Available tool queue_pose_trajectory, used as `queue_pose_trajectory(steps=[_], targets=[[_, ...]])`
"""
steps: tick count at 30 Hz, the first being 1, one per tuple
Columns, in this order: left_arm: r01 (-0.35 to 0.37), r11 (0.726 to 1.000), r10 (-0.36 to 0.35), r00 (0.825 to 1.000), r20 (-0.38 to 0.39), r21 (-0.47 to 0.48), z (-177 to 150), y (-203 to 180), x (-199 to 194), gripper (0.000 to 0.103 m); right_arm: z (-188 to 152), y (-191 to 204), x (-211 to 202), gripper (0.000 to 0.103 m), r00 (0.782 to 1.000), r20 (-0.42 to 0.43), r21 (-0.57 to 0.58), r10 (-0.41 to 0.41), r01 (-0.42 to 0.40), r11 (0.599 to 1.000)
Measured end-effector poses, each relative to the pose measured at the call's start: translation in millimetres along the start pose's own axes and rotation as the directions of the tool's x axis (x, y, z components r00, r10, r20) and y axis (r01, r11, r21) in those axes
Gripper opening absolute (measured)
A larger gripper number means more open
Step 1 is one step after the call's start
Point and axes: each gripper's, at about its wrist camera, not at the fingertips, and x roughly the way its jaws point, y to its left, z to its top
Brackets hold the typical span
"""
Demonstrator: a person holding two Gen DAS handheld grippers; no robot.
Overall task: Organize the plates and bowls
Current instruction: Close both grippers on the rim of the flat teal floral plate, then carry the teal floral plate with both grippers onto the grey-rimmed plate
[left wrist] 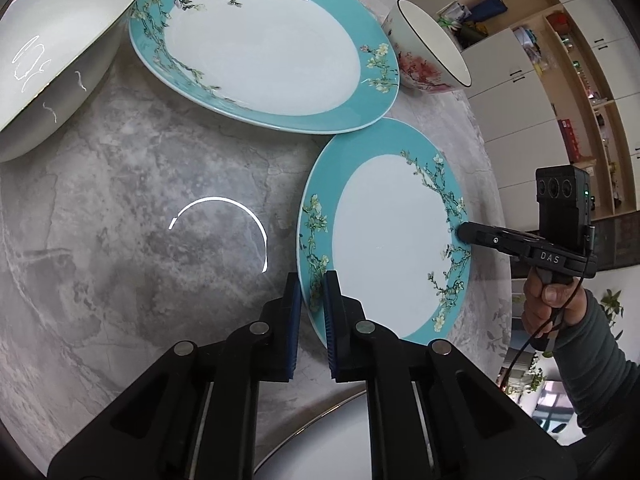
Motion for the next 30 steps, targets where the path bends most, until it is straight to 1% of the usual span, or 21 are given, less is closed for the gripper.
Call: queue_pose_trajectory(steps=[2, 6, 13, 16, 18, 20, 25, 26, 30], targets=[[0.003, 1.0, -0.003, 1.0, 0.006, -0.004, -0.8, 1.1, -2.6, 0.008, -1.1, 1.8, -2.3, 0.011, 1.0, 0.003, -0.002, -0.001, 0.001, 1.0], [0.013, 1.0, -0.013, 1.0, 0.023, -0.009, -6.5, -1.9, -15.0, 0.008, -5.8, 11.9, -12.2, 0.01, 1.0, 0.015, -0.018, 0.027, -0.027, 0.999], [-0.017, 1.0, 0.017, 0.998, 0.067, -0.013, -22.1, -11.5, -59.3, 0.008, -20.4, 47.9, -33.3, 0.01, 0.999, 0.0, -0.074, 0.054, -0.054, 0.996], [-0.028, 0.999, 0.03, 0.997, 0.071, -0.023, -40.5, -15.3, -73.3, 0.008, -32.2, 62.7, -37.2, 0.01, 0.998, -0.013, -0.089, 0.065, -0.066, 0.994], [-0.033, 0.999, 0.036, 0.997, 0.074, -0.037, -58.7, -15.9, -80.0, 0.008, -45.6, 71.4, -37.9, 0.01, 0.997, -0.025, -0.094, 0.07, -0.072, 0.993], [-0.04, 0.998, 0.044, 0.997, 0.071, -0.053, -82.2, -18.4, -80.7, 0.008, -58.4, 77.5, -36.5, 0.01, 0.997, -0.042, -0.094, 0.072, -0.075, 0.993], [-0.043, 0.993, 0.049, 0.998, 0.051, -0.114, -131.3, -9.9, -80.6, 0.008, -94.1, 86.3, -23.1, 0.01, 0.992, -0.102, -0.08, 0.07, -0.078, 0.994], [-0.044, 0.992, 0.05, 0.998, 0.045, -0.122, -139.2, -8.5, -78.6, 0.008, -98.5, 85.9, -20.0, 0.01, 0.996, -0.084, -0.036, -0.003, 0.0, 0.999], [-0.062, 0.987, 0.066, 0.997, 0.028, -0.149, -165.2, -1.2, -69.2, 0.008, -116.5, 85.3, -4.1, 0.01, 0.991, -0.13, -0.034, -0.026, 0.022, 0.999]])
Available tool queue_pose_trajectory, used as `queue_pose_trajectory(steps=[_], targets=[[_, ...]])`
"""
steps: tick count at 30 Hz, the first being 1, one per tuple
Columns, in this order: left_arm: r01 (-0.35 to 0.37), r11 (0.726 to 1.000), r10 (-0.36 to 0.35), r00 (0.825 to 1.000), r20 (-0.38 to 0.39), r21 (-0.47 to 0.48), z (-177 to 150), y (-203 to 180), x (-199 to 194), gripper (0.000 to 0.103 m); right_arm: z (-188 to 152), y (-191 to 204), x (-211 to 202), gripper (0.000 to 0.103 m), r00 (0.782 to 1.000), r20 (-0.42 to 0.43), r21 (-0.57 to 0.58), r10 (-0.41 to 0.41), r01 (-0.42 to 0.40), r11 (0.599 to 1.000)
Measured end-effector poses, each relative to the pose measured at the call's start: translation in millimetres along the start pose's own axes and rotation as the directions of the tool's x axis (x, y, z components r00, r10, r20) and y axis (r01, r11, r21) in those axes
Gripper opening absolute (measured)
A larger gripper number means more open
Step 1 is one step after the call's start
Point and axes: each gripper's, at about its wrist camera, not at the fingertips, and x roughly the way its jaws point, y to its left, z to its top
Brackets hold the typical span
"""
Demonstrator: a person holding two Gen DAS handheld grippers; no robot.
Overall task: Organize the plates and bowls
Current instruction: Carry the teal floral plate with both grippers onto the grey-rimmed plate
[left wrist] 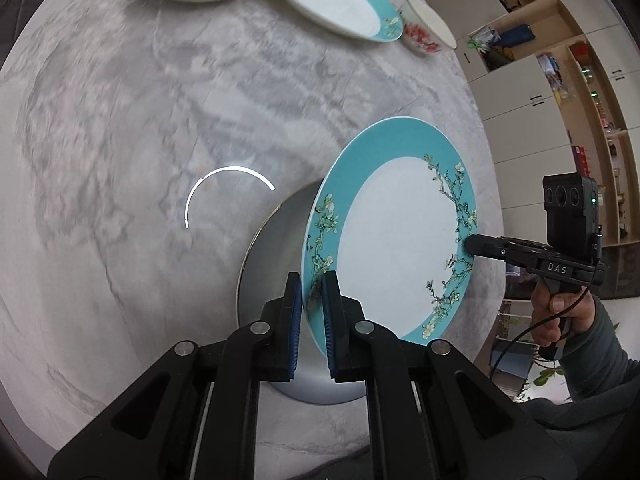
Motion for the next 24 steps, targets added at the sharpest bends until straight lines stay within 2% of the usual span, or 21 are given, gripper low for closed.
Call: queue_pose_trajectory(steps=[4, 18, 24], targets=[[0.0, 1.0, 0.0, 1.0, 0.005, -0.02, -13.1, 8.3, 8.1, 0.008, -5.1, -0.4, 8.5, 0.01, 1.0, -0.01, 0.0, -0.007, 0.007, 1.0], [-0.01, 0.997, 0.009, 1.0, -0.011, -0.072, -29.1, 23.7, 29.3, 0.009, -23.0, 8.3, 33.3, 0.01, 0.997, -0.05, -0.045, -0.063, 0.061, 0.997], [-0.027, 0.998, 0.027, 1.0, -0.007, -0.061, -26.8, 22.3, 27.8, 0.01, -25.6, 14.7, 36.4, 0.011, 0.992, -0.05, -0.07, -0.117, 0.113, 0.991]])
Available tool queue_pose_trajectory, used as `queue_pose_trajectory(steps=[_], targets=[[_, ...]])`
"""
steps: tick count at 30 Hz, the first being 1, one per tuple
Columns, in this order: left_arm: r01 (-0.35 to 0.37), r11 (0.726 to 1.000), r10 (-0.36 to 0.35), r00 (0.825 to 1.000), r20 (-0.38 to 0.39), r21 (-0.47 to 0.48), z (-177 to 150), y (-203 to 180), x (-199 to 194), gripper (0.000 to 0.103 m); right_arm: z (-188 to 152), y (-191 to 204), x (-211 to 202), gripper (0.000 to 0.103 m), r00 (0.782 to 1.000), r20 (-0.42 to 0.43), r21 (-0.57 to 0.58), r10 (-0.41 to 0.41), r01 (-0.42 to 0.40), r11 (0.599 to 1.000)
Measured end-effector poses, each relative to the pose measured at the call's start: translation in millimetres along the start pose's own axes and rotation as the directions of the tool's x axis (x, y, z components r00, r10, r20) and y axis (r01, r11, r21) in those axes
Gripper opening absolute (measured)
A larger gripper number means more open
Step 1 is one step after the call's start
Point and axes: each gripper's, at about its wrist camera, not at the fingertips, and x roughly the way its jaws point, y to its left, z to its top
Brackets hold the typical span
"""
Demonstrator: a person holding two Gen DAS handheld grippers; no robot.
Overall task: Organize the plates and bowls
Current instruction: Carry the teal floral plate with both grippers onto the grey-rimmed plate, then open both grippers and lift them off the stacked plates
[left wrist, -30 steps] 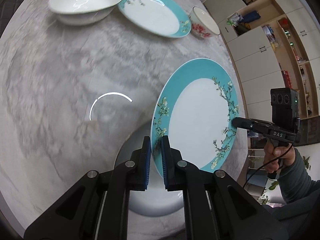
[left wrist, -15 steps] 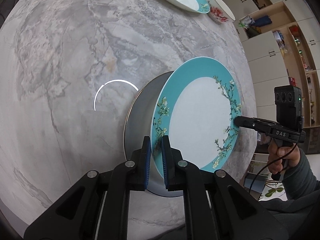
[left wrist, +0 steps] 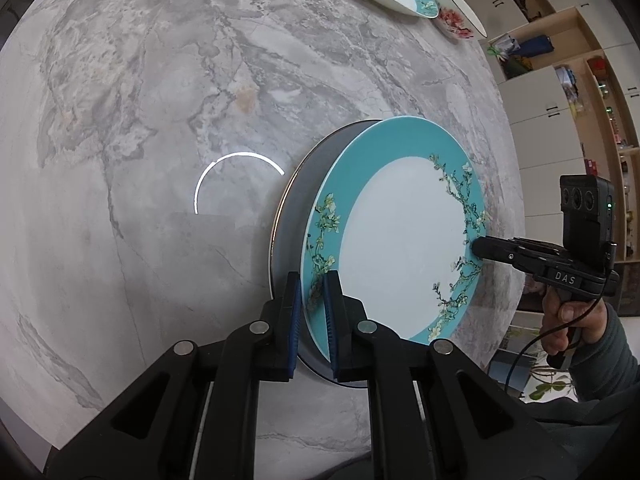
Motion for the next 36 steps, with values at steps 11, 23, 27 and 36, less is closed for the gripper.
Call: queue_pose_trajectory(steps=[11, 23, 27, 36], targets=[[-0.009, 1.0, 0.009, 1.0, 0.028, -0.015, -1.6, 2.4, -4.7, 0.011, 0.5, 22.0, 4.7, 0.016, 0.994, 0.019, -0.084, -0.11, 0.111, 0.99], [-0.068, 0.997, 0.068, 0.997, 0.023, 0.028, -4.9, -9.5, -5.4, 0.022, -3.9, 59.5, 16.2, 0.023, 0.932, 0.077, -0.262, -0.353, 0.361, 0.895], [-0.11, 0.994, 0.109, 0.992, 0.067, 0.007, -5.1, -7.1, -15.4, 0.061, -1.1, 58.4, 7.1, 0.046, 0.926, 0.117, -0.205, -0.359, 0.376, 0.903], [0.039, 0.992, -0.005, 0.963, 0.271, -0.122, 23.6, 9.1, -66.0, 0.062, 29.6, -1.5, -56.2, 0.103, 0.96, 0.236, 0.214, -0.152, 0.102, 0.972]])
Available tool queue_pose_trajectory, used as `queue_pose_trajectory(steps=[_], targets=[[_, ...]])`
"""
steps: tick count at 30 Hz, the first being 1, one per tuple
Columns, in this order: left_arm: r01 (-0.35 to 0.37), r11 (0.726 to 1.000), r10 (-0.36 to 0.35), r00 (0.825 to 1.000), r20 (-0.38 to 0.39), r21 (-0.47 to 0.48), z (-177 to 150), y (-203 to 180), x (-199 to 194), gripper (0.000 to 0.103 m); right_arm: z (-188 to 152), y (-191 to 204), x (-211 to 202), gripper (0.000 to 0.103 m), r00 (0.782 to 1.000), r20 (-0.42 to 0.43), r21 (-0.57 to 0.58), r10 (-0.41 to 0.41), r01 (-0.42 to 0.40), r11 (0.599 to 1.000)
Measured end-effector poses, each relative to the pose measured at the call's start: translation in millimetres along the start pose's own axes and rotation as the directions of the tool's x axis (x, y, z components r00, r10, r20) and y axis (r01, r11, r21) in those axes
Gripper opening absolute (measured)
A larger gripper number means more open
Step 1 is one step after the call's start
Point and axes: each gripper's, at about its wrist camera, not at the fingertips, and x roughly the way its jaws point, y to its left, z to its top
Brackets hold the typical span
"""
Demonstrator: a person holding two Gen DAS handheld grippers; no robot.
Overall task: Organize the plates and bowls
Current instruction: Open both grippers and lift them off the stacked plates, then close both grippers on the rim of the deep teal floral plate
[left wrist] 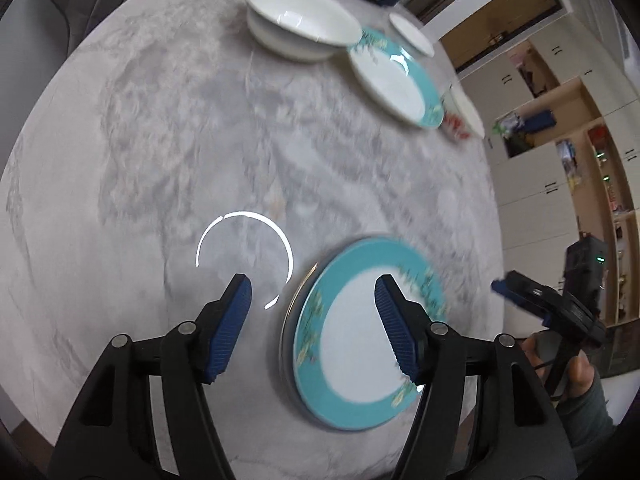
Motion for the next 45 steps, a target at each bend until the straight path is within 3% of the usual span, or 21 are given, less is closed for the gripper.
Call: queue_pose_trajectory(steps=[1, 3, 5, 8, 10, 14, 17, 27, 38, 39, 41, 42, 43, 45], targets=[[-0.005, 1.0, 0.005, 1.0, -0.012, -0.004, 10.1, -4.3, 2.6, 0.062, 13.1, -10.9, 5.3, 0.103, 0.998, -0.062, 0.105, -0.02, 0.027, 0.994], [-0.014, 1.0, 0.014, 1.0, -0.02, -0.009, 31.7, -12.1, 7.6, 0.062, 31.9, -27.5, 14.6, 0.103, 0.984, -0.136, 0.183, 0.117, -0.091, 0.979], [0.019, 1.0, -0.019, 0.999, 0.044, 0.009, 55.0, -23.0, 9.6, 0.062, 54.2, -33.2, 7.3, 0.103, 0.994, -0.044, 0.162, 0.103, -0.095, 0.982], [0.062, 0.997, -0.065, 0.991, 0.117, 0.035, 91.7, -40.3, 23.1, 0.078, 88.2, -27.1, -3.8, 0.103, 0.985, 0.092, 0.093, 0.149, -0.157, 0.983], [0.051, 0.998, -0.055, 0.993, 0.107, 0.042, 117.2, -49.3, 44.9, 0.078, 111.6, -25.3, 3.7, 0.103, 0.975, 0.124, 0.11, 0.184, -0.198, 0.974], [-0.002, 1.0, 0.002, 1.0, 0.013, -0.005, 158.0, -54.8, 99.8, 0.078, 147.9, -31.4, 32.9, 0.101, 0.952, 0.181, 0.224, 0.246, -0.283, 0.933], [-0.008, 1.0, 0.008, 1.0, 0.026, -0.017, 174.9, -56.2, 122.2, 0.078, 170.6, -29.3, 53.8, 0.095, 0.964, 0.184, 0.227, 0.191, -0.231, 0.946], [-0.008, 0.998, 0.011, 0.998, 0.058, -0.054, 210.2, -58.2, 164.8, 0.078, 195.6, -37.8, 92.1, 0.083, 0.962, 0.21, 0.278, 0.174, -0.229, 0.933], [0.015, 0.994, -0.003, 0.994, 0.107, -0.109, 238.6, -54.8, 185.7, 0.076, 209.7, -30.8, 102.2, 0.082, 0.942, 0.28, 0.29, 0.183, -0.265, 0.92], [0.02, 0.993, -0.007, 0.994, 0.111, -0.114, 239.5, -54.3, 185.6, 0.072, 209.5, -30.9, 103.1, 0.082, 0.94, 0.284, 0.293, 0.19, -0.274, 0.916], [0.032, 0.992, -0.02, 0.995, 0.1, -0.123, 241.6, -54.9, 189.6, 0.051, 212.1, -29.7, 104.8, 0.076, 0.94, 0.284, 0.294, 0.187, -0.271, 0.916], [0.034, 0.991, -0.023, 0.996, 0.09, -0.127, 244.2, -55.3, 193.4, 0.033, 213.3, -29.0, 105.7, 0.073, 0.942, 0.28, 0.293, 0.184, -0.267, 0.918], [0.033, 0.991, -0.023, 0.997, 0.078, -0.128, 245.2, -55.6, 197.5, 0.022, 214.0, -28.2, 106.8, 0.064, 0.946, 0.27, 0.291, 0.18, -0.259, 0.921], [0.029, 0.992, -0.02, 0.997, 0.079, -0.122, 244.2, -56.5, 194.6, 0.022, 215.3, -26.5, 110.4, 0.05, 0.956, 0.24, 0.286, 0.171, -0.237, 0.928]])
